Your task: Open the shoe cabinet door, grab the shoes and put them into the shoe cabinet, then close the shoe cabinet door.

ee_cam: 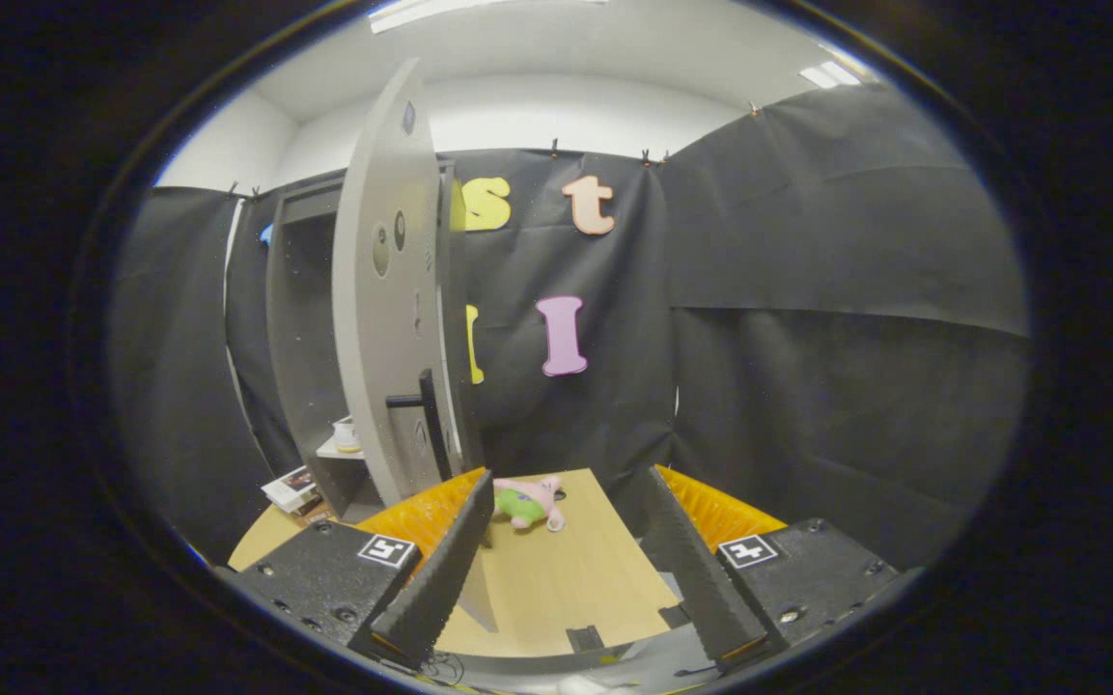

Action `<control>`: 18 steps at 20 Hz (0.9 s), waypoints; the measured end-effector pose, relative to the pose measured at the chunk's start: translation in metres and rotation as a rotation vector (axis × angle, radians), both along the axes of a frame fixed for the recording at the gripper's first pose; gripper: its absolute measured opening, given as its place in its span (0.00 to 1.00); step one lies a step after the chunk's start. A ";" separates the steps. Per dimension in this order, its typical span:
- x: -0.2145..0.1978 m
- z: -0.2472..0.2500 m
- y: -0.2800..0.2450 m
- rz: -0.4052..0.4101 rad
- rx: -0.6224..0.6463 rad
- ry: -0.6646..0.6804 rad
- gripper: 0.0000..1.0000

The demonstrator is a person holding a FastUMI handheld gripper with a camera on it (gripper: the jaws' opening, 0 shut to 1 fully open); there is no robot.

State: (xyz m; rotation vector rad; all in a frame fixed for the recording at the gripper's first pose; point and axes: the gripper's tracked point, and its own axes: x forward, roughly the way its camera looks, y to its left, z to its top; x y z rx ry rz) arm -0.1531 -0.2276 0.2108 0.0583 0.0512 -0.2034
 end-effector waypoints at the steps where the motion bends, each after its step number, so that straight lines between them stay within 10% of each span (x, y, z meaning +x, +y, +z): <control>1: 0.012 0.001 0.002 0.007 0.010 0.004 0.99; 18: 0.075 0.005 0.035 0.051 -0.074 0.034 0.93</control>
